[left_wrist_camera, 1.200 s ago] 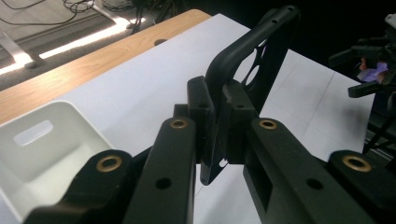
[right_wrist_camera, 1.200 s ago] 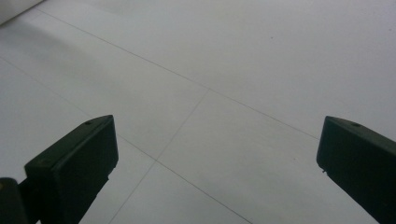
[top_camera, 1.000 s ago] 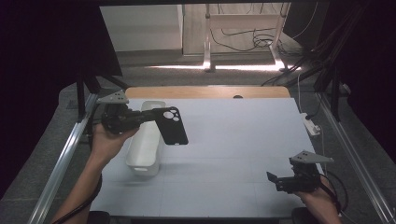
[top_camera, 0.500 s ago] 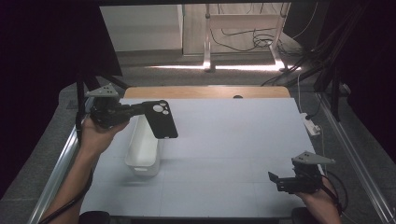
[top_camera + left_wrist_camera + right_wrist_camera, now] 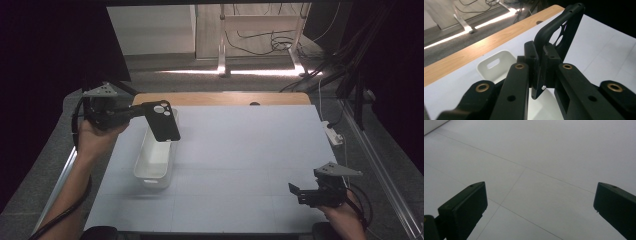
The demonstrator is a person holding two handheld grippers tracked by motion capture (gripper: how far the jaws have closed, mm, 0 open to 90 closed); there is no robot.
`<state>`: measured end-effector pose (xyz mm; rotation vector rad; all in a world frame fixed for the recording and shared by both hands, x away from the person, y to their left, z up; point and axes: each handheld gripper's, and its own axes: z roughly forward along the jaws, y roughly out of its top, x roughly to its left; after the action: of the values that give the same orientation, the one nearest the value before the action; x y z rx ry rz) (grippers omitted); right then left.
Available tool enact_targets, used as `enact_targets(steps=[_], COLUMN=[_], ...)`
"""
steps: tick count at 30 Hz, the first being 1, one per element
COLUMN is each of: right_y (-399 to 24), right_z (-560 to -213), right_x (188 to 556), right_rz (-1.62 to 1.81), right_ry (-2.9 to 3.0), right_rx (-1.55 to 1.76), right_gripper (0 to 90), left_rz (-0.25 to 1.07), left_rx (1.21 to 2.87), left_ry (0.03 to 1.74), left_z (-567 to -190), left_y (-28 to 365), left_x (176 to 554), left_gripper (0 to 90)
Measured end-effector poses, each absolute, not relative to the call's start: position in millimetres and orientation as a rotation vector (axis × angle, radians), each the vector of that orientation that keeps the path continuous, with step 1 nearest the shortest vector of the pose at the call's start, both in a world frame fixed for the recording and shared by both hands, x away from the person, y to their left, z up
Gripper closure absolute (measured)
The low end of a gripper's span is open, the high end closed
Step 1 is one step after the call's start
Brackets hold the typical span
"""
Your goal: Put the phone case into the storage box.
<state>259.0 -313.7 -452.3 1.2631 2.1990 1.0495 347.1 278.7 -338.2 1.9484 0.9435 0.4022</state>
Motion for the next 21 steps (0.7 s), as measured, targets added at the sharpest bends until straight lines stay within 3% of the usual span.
enact_targets(steps=[21], right_y=[-314], right_z=[-453], right_x=[260], right_rz=[1.054], right_ry=[2.222], right_rx=[1.267], right_gripper=[0.0], left_rz=[0.465], left_rx=[1.955], left_ry=[1.003], left_z=[-355], left_y=[295], left_x=[380], left_gripper=[83.9])
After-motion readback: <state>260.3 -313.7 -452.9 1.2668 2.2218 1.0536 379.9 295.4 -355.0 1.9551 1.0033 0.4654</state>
